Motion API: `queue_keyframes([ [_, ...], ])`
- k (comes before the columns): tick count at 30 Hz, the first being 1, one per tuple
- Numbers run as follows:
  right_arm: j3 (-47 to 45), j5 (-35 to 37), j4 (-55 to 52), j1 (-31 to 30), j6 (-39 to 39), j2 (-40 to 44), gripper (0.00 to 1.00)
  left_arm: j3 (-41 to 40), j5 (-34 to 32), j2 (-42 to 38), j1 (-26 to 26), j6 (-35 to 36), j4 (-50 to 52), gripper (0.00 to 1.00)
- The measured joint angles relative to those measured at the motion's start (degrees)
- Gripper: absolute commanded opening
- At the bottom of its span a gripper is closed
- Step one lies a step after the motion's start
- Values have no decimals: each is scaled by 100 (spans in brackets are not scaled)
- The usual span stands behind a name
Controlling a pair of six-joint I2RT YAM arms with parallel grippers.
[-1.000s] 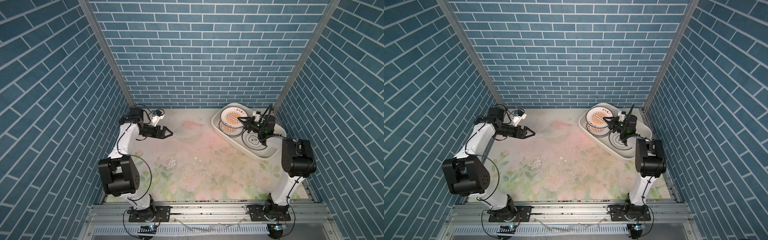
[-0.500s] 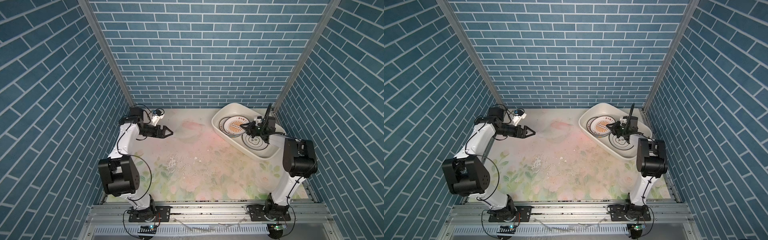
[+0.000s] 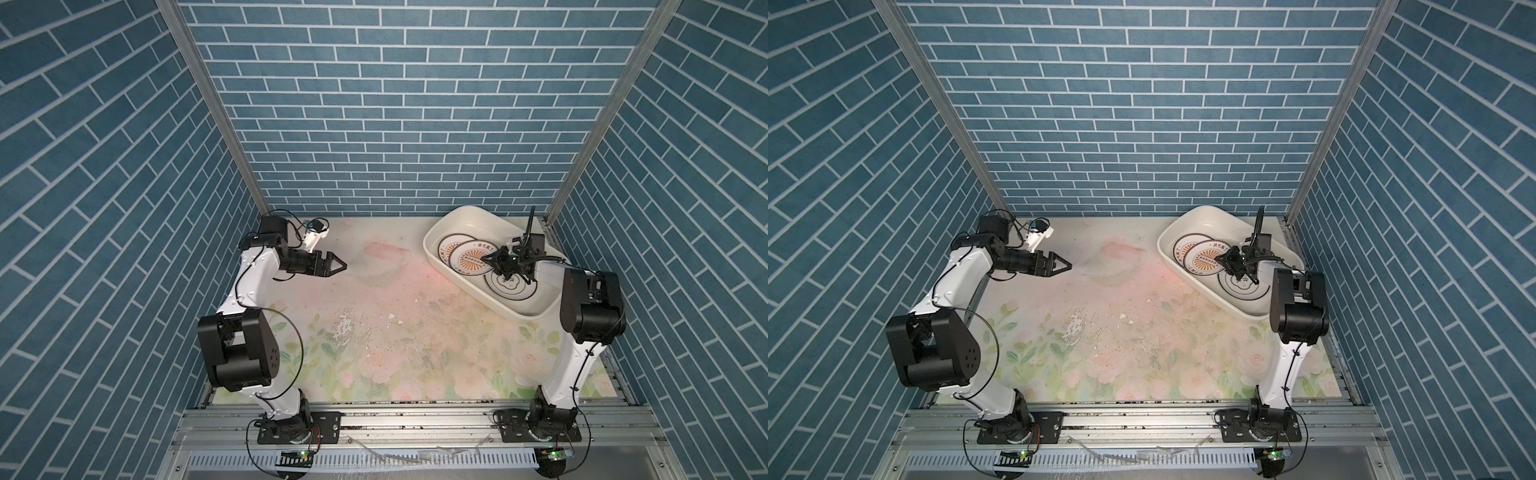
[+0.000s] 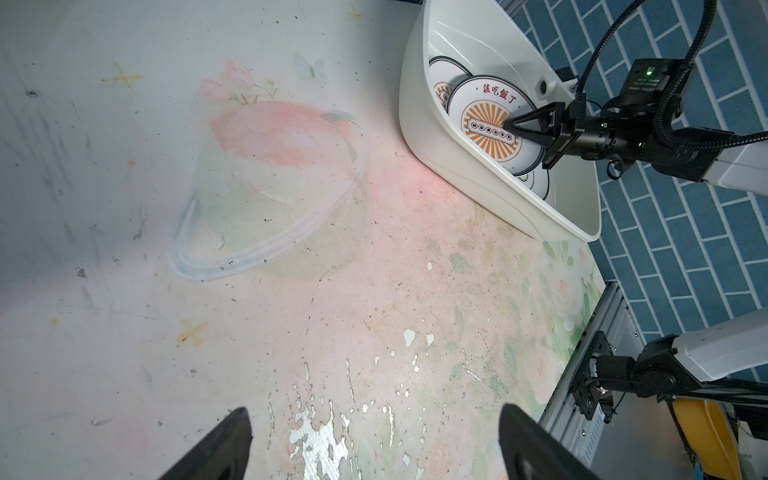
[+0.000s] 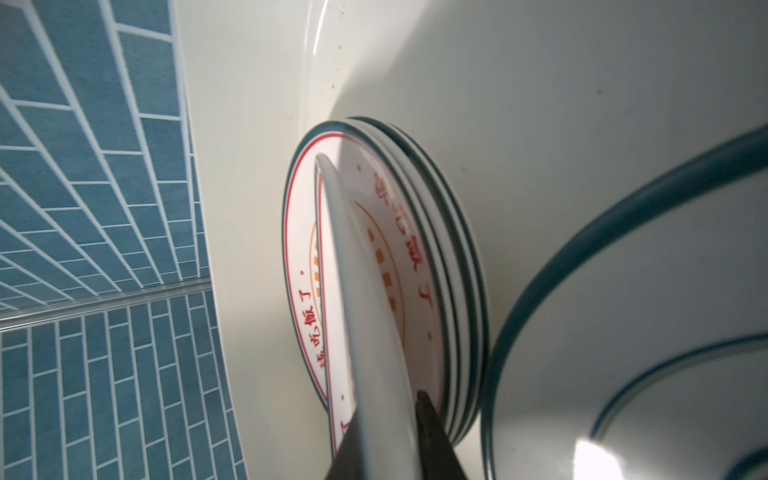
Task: Place the plates into the plastic bin on the countertop
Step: Place the plate in the plastic bin.
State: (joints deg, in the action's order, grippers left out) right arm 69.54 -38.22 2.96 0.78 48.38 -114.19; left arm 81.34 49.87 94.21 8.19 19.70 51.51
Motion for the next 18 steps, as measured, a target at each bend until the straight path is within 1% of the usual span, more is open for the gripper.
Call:
queue_keyframes([
  [6, 420, 162, -297, -72, -188, -173, 36, -7, 24, 125, 0, 2, -17, 94],
  [9, 623, 354, -612, -157, -354, -177, 42, -7, 42, 129, 0, 2, -50, 94],
  [18, 1261, 1318, -2000, -431, -1082, -155, 47, -66, 96, 192, 0, 24, -133, 94],
])
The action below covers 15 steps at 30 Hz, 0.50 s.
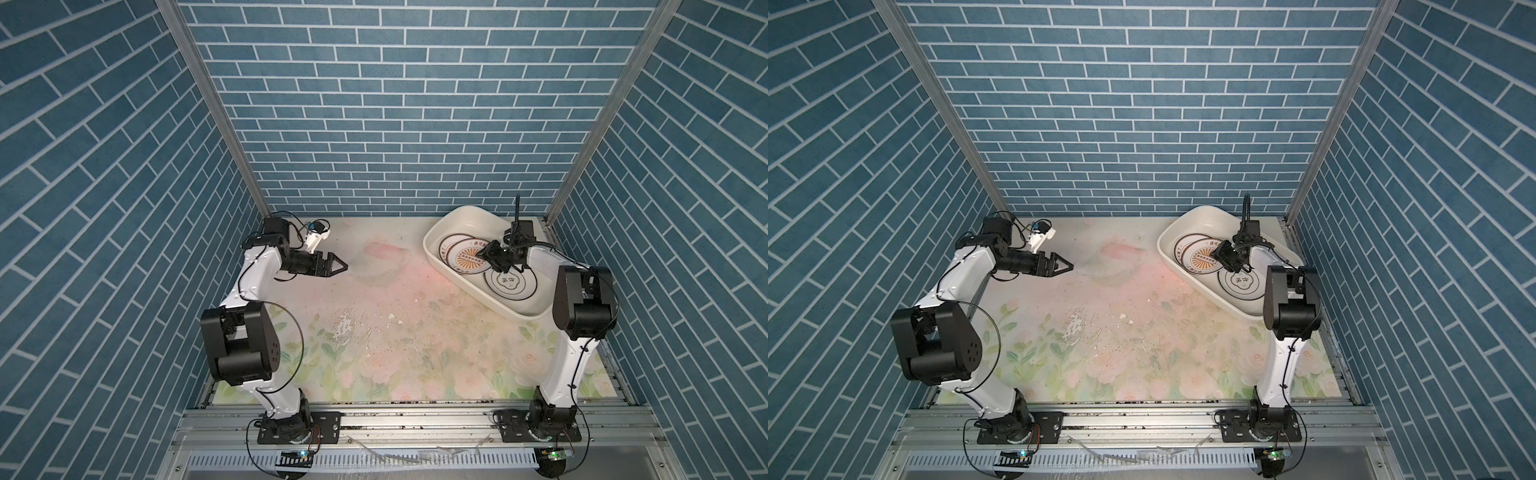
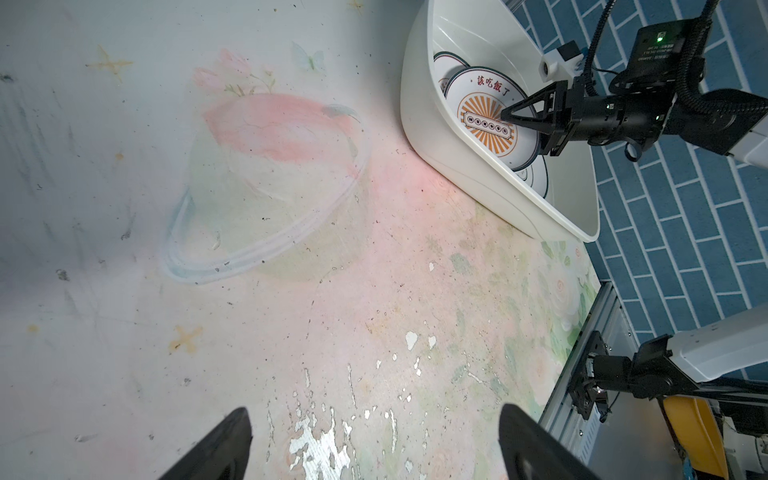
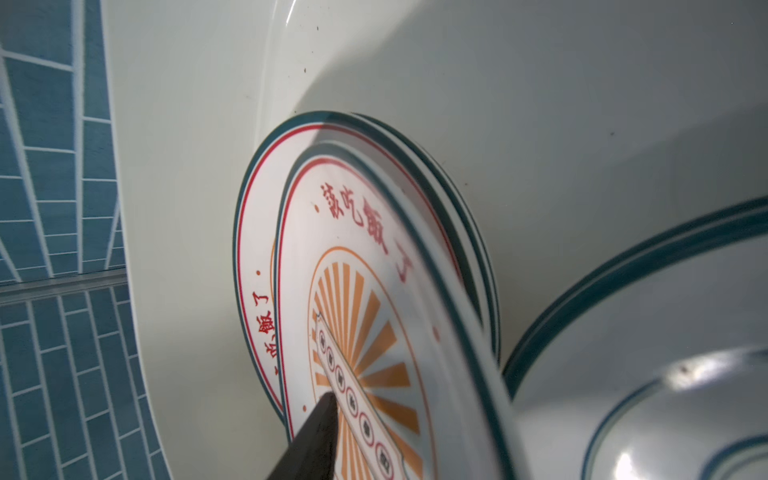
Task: Place the plates into the plastic bin on the countertop
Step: Place the plate in the plastic bin.
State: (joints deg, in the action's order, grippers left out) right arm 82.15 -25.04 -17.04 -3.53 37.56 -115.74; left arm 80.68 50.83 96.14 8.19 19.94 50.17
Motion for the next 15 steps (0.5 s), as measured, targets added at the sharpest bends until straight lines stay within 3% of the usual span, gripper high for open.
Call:
queue_keyframes([
  [7, 365, 695, -905, -52, -326, 42, 48, -37, 44, 11, 0, 24, -22, 94],
  [15, 708, 903, -1453, -33, -446, 42, 48, -39, 74, 66, 0, 44, -61, 94],
])
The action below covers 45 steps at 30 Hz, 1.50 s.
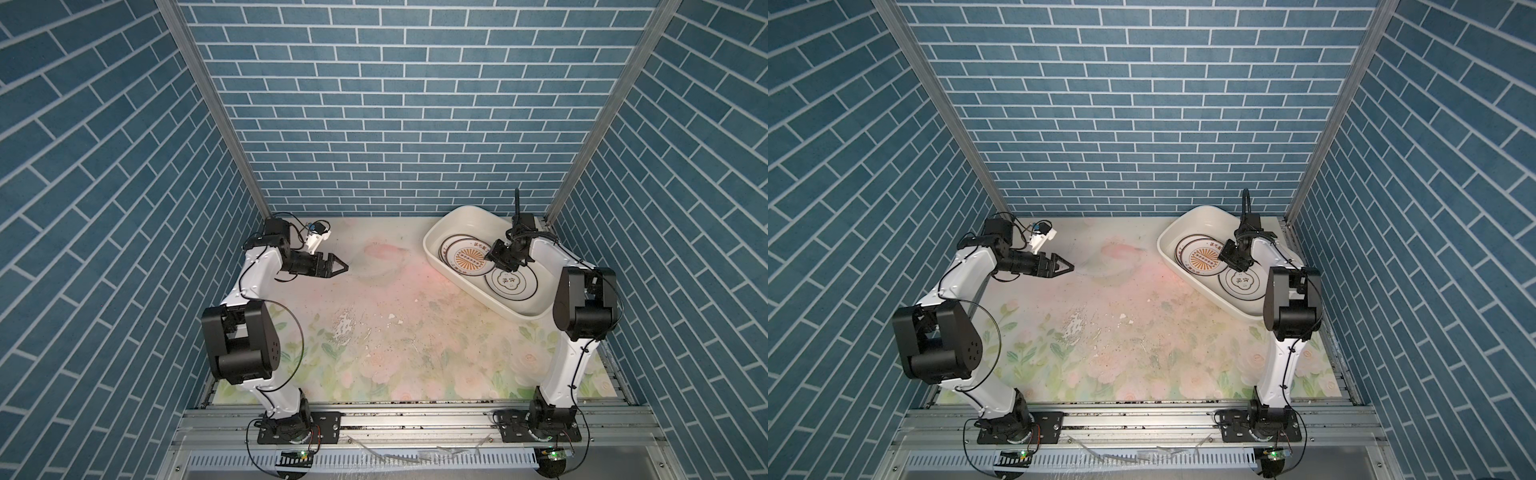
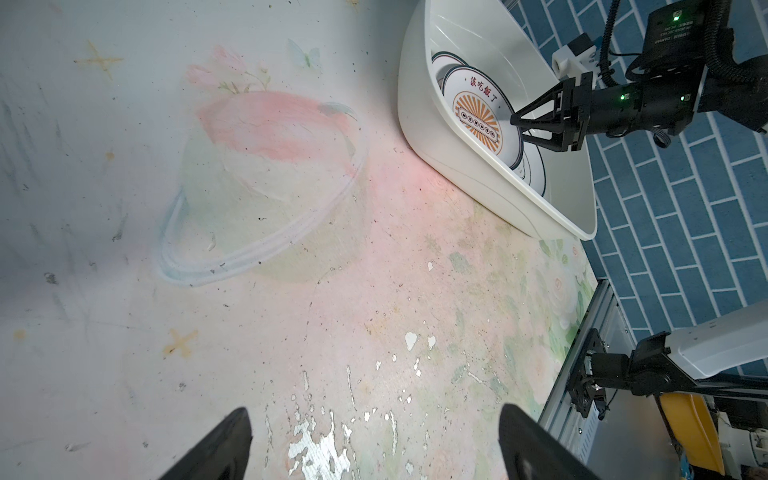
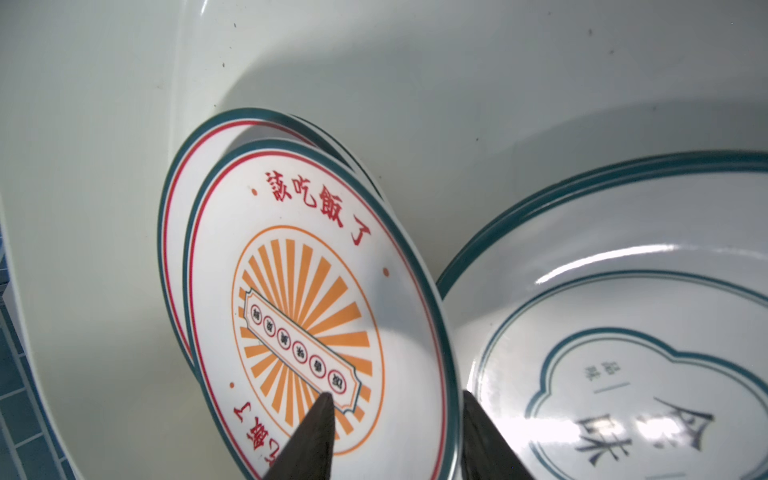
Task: Place the plates into the plastic bin on the countertop
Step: Place the plate in the plastic bin, then reset both arms
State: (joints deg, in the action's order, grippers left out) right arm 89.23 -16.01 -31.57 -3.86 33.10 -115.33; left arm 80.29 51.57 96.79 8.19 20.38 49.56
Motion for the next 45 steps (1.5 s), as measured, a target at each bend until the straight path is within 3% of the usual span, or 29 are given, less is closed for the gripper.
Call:
queue_keyframes([
  [19, 535, -168, -293, -245, -13, -380, 49, -46, 11, 31, 0, -48, -109, 95],
  [23, 619, -179, -258, -254, -20, -387, 49, -46, -96, 31, 0, -164, -278, 100],
  [28, 590, -105, -42, -291, -164, -146, 57, -243, -531, -57, -9, -577, -872, 100],
  [30, 498, -17, 83, -323, -273, 116, 65, -442, -780, -188, -13, -780, -1178, 100],
  [33, 35, 216, 540, -461, -579, 804, 98, -946, -1266, -529, -13, -1097, -1849, 100],
  [40, -3134, 1045, 3224, -675, -1373, 3189, 99, -3067, -2463, -1606, -9, -1740, -4435, 99],
  [45, -4588, 1631, 4258, -557, -1910, 3899, 99, -4592, -2927, -1886, 7, -2052, -6242, 100],
])
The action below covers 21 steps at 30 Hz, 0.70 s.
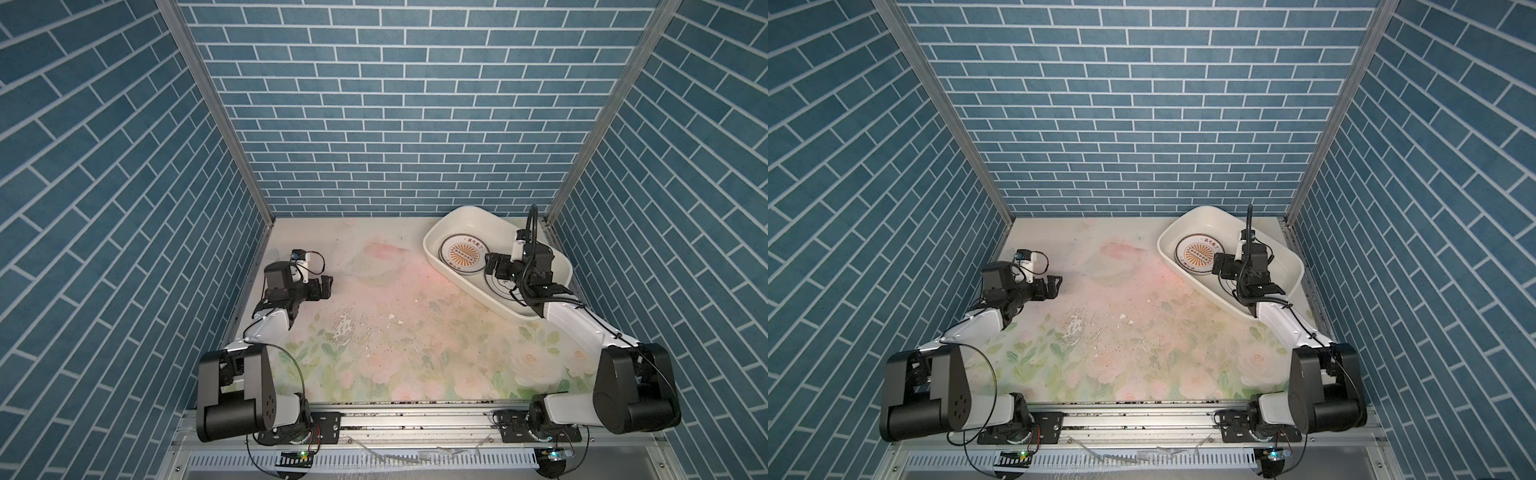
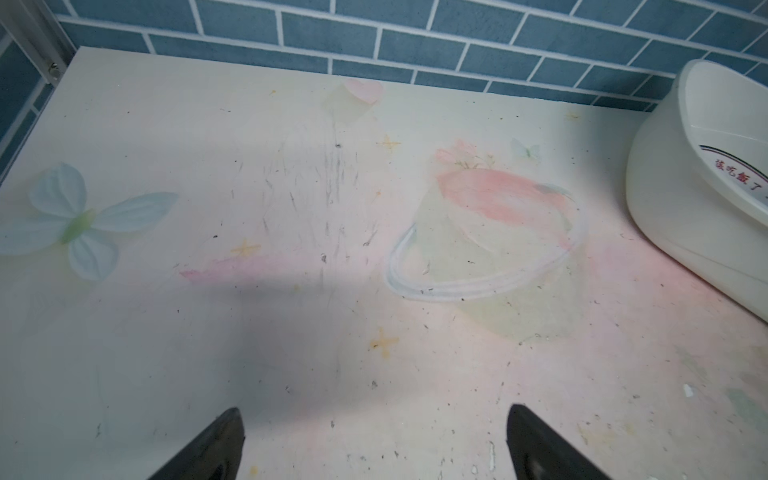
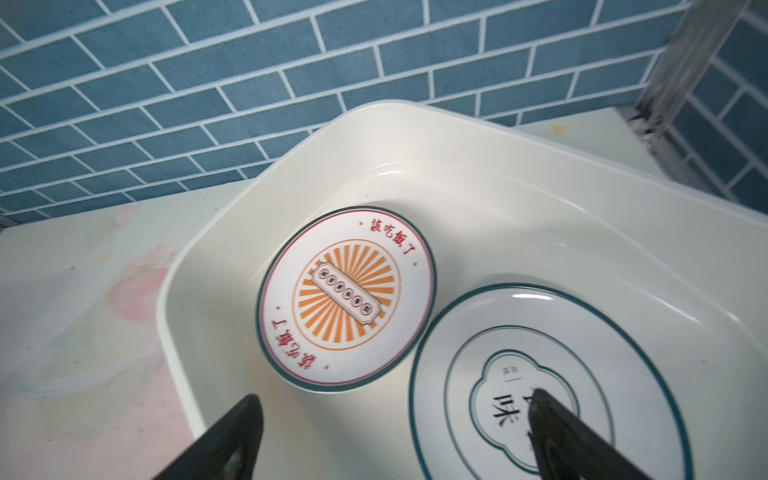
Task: Place the plates into the plastic bin on the countertop
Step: Reset both arms
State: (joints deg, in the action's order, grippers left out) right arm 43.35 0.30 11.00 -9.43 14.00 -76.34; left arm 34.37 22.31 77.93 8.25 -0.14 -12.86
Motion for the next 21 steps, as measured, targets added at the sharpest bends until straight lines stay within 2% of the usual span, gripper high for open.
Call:
queue_keyframes([
  [4, -1086, 527, 828, 238, -280, 520, 99, -433, -177, 22, 31, -153, -885, 100],
  [10, -2328, 1091, 1864, 533, -579, 671, 99, -1145, -514, 127, 317, -435, -2468, 100],
  [16, -2833, 1198, 2968, 686, -649, 584, 99, -1880, -584, 533, 297, -498, -3825, 100],
  [21, -2885, 1200, 3528, 763, -704, 319, 99, -2485, -787, 1075, 188, -496, -5440, 100],
])
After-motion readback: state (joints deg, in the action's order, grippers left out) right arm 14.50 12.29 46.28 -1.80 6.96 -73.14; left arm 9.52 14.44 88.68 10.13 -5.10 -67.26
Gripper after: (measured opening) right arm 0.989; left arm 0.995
